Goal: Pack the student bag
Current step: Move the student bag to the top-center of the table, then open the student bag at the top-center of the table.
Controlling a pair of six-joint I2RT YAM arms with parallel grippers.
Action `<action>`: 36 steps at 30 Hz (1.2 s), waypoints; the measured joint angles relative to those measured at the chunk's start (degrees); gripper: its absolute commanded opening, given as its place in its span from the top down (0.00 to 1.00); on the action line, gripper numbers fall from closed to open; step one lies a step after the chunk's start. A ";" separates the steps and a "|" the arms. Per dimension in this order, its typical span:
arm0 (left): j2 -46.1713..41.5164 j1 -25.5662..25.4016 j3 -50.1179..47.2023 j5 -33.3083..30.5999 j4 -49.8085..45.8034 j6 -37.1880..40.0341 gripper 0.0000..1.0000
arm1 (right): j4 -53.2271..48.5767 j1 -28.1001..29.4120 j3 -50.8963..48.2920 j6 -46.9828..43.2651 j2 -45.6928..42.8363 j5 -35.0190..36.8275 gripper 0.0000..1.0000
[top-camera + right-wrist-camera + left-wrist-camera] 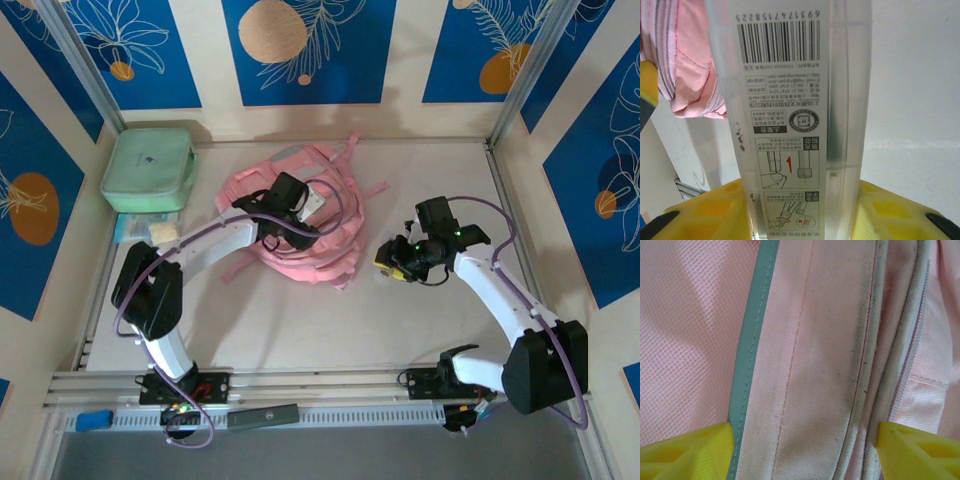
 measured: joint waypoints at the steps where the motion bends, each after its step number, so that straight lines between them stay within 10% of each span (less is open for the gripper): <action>1: 0.00 0.57 0.00 0.26 0.00 0.24 0.27 | 0.02 0.00 0.26 -0.15 0.31 -0.11 0.57; 16: -0.11 2.47 0.59 1.86 -1.60 5.42 0.03 | 0.24 0.00 1.90 -0.79 3.48 -1.05 0.57; 36: 2.36 4.57 2.40 -1.60 -1.88 8.00 0.00 | 0.44 0.07 2.84 -0.83 6.01 -1.27 0.57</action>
